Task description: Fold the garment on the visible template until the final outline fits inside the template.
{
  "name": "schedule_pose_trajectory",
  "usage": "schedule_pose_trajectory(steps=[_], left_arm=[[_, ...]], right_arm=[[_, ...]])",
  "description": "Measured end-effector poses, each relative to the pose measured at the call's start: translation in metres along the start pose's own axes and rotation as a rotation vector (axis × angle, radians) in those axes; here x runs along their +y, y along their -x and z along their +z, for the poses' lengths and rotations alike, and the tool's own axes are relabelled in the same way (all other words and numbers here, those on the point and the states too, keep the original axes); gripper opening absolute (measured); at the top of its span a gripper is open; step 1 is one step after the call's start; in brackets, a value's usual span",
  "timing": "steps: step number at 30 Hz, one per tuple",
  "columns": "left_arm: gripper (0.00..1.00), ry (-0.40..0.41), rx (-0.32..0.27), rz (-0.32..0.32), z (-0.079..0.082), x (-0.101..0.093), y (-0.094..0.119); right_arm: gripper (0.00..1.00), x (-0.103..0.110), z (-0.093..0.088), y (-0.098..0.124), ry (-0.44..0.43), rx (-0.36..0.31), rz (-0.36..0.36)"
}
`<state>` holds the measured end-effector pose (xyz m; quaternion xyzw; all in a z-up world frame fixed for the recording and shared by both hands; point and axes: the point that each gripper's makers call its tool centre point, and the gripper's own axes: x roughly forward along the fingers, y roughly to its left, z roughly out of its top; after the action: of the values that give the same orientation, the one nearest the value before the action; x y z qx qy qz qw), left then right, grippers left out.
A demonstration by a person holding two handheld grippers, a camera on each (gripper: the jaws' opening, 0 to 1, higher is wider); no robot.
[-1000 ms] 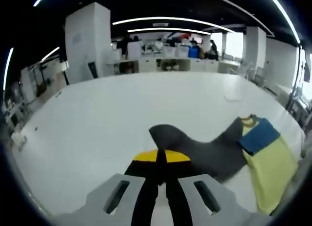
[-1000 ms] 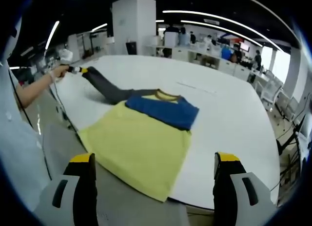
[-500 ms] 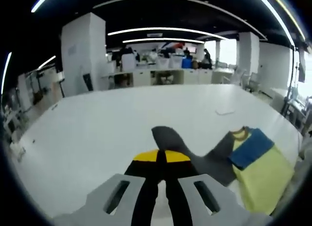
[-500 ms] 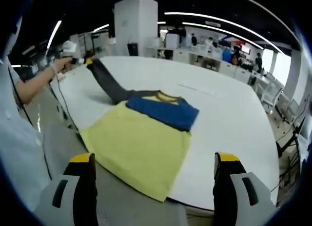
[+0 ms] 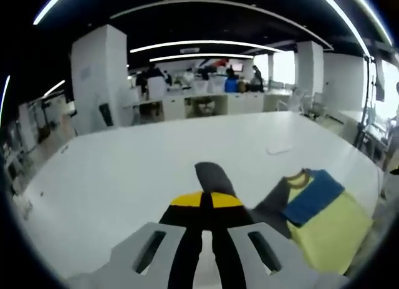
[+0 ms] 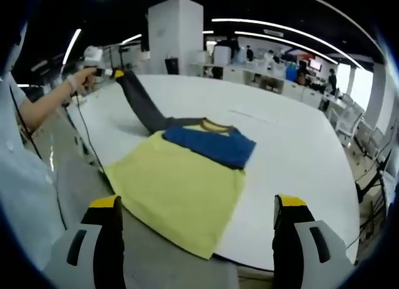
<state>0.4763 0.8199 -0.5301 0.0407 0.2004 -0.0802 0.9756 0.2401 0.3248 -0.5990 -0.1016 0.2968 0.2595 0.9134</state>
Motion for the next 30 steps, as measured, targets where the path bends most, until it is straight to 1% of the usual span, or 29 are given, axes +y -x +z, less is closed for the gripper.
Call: schedule_pose_trajectory(steps=[7,11,16,20,24,26,30], left_arm=[[0.00,-0.025,-0.009,-0.025,0.017,-0.015,-0.001],[0.00,-0.035,-0.027,-0.044,0.029,-0.027,0.000],[0.00,-0.050,-0.031,-0.061,0.038,-0.039,-0.001],[0.00,-0.065,-0.032,-0.079,0.046,-0.052,-0.003],[0.00,-0.070,-0.053,-0.115,0.059,-0.070,-0.004],[0.00,-0.075,-0.057,-0.121,0.063,-0.074,-0.004],[0.00,-0.087,-0.071,-0.147,0.074,-0.090,-0.007]], right_arm=[[1.00,0.000,0.001,-0.001,0.007,-0.014,0.013],[1.00,0.001,-0.001,-0.001,0.012,-0.015,0.021],[1.00,0.000,-0.001,-0.001,0.011,-0.024,0.026],[1.00,-0.001,-0.002,0.000,0.014,-0.028,0.034],[1.00,-0.002,-0.001,0.000,0.013,-0.036,0.040],[1.00,-0.003,-0.001,0.000,0.013,-0.036,0.040],[1.00,-0.003,0.004,0.001,0.022,-0.046,0.051]])
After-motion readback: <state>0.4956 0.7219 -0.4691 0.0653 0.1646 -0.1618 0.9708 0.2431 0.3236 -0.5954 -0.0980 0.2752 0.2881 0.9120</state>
